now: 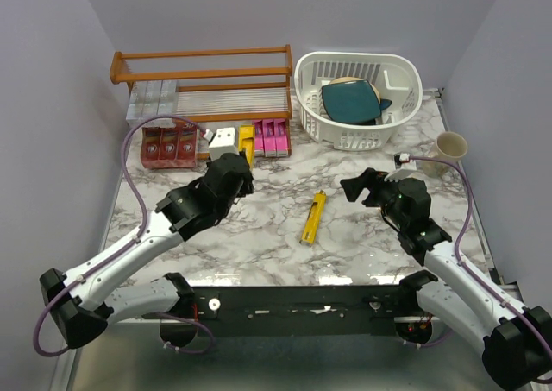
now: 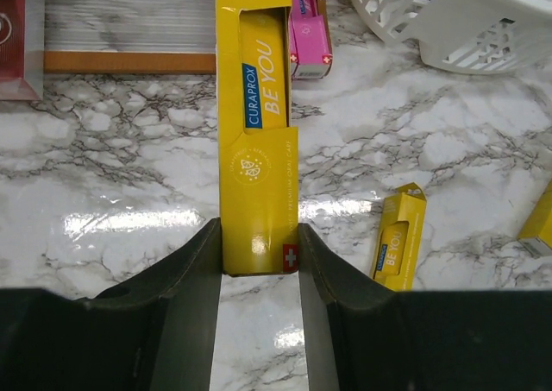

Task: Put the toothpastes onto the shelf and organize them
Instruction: Place the toothpaste on the shelf.

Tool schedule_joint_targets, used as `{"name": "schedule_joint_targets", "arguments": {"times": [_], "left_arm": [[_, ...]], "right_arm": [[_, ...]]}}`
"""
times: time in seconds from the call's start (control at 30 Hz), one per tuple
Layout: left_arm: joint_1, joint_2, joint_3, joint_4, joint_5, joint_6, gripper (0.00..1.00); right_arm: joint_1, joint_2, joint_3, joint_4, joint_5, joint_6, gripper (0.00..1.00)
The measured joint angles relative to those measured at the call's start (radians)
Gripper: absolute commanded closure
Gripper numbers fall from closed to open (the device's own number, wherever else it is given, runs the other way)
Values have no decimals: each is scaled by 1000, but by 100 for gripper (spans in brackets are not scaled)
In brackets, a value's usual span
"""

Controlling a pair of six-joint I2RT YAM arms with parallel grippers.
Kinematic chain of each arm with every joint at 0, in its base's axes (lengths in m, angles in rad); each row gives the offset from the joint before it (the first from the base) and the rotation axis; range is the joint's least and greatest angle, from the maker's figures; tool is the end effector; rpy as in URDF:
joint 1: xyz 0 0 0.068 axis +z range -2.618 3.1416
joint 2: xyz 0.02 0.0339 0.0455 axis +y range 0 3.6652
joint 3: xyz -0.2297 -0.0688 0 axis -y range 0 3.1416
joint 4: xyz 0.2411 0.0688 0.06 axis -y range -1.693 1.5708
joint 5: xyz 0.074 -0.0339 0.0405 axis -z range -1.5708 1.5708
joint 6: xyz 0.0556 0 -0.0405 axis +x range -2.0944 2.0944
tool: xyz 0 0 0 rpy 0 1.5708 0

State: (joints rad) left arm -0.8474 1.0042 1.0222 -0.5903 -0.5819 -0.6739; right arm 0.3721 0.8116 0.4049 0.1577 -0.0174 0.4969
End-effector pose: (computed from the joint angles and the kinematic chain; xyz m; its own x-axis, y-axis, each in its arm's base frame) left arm 0.1804 -0.1581 0.3064 -0.4800 -0.2440 -0.8426 0.0266 0.9560 -0.2920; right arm 0.2164 0.0855 0.2079 -0.3826 0.3623 -0.8499 -0.2239 0.8561 0.4658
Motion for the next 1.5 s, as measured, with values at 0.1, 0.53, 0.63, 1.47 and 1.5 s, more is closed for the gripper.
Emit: {"name": "schedule_joint_targets", "arguments": {"times": [0.1, 0.53, 0.63, 1.47, 1.5], "left_arm": [[48, 75, 33, 56, 52, 59, 57], [207, 402, 253, 262, 170, 228, 59], [209, 411, 267, 287, 185, 229, 59], [-16, 133, -356, 668, 278, 196, 57], [-34, 116, -383, 689, 274, 196, 56]], "right_arm": [[0, 0, 0, 0, 0, 0, 5], [0, -8, 0, 0, 0, 0, 5], [0, -13, 0, 0, 0, 0, 5], [0, -14, 0, 0, -8, 0, 5], [0, -14, 0, 0, -8, 0, 5]]}}
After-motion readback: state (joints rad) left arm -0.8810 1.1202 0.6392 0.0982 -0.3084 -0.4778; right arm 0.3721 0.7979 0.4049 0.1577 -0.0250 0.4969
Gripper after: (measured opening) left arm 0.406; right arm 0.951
